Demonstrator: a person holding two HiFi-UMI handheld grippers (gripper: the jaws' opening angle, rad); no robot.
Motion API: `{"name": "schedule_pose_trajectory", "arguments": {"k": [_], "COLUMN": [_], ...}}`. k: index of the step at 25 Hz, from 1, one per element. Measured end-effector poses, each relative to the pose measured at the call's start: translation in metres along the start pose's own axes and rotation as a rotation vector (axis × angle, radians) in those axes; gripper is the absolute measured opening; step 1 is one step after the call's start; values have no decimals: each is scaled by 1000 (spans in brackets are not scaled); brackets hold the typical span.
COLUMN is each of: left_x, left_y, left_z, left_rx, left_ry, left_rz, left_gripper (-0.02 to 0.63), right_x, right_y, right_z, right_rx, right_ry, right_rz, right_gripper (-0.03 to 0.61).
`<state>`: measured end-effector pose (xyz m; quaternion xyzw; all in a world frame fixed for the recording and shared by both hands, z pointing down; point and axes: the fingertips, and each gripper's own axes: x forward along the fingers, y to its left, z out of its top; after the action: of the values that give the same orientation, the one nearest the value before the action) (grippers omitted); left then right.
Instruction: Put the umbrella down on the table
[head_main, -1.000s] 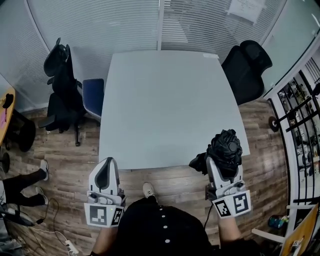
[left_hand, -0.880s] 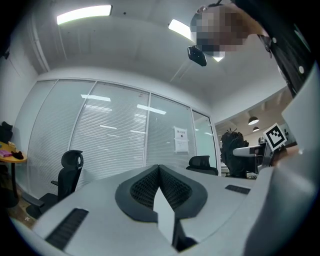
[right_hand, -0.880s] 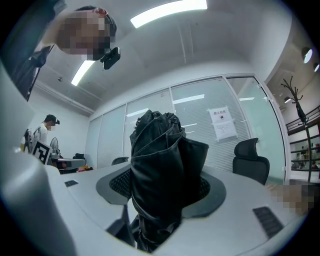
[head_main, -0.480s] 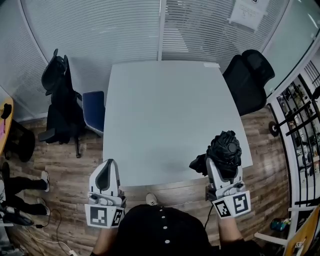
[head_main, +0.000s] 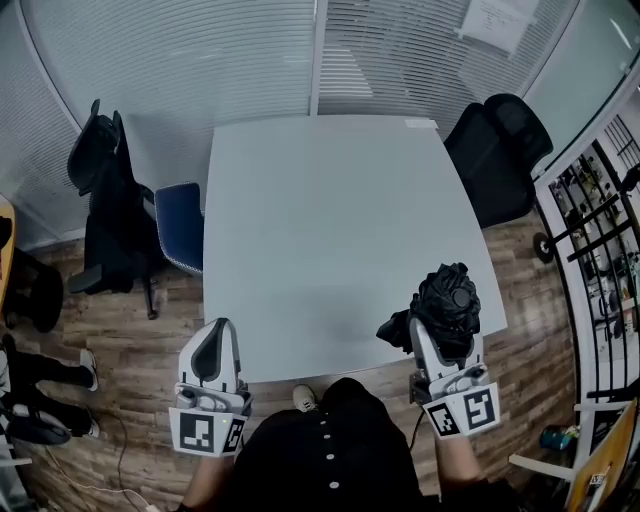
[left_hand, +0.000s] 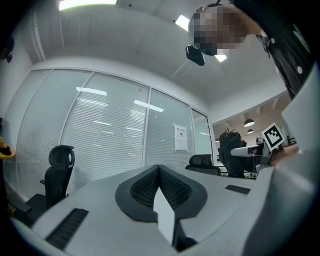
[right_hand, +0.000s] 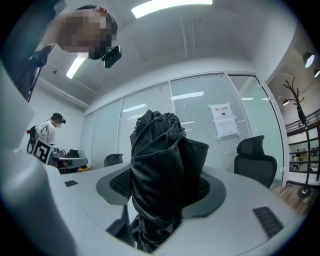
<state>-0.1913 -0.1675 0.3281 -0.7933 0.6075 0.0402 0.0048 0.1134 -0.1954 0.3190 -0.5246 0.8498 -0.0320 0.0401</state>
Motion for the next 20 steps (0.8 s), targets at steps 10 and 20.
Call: {"name": "schedule_pose_trajectory", "arguments": {"k": [10,20], "left_x": [25,54], "left_y": [0,5], "left_z": [-7,-8], "left_rx": [-12,-9], "left_ry": [7,8], "left_rz": [21,67], "left_gripper": [14,14], "right_x": [37,83], "right_y": [-19,-39], "right_z": [-8,-12], "right_rx": [-19,-59], "right_ry": [22,30], "right_rz": [34,91], "right_gripper": [281,281]}}
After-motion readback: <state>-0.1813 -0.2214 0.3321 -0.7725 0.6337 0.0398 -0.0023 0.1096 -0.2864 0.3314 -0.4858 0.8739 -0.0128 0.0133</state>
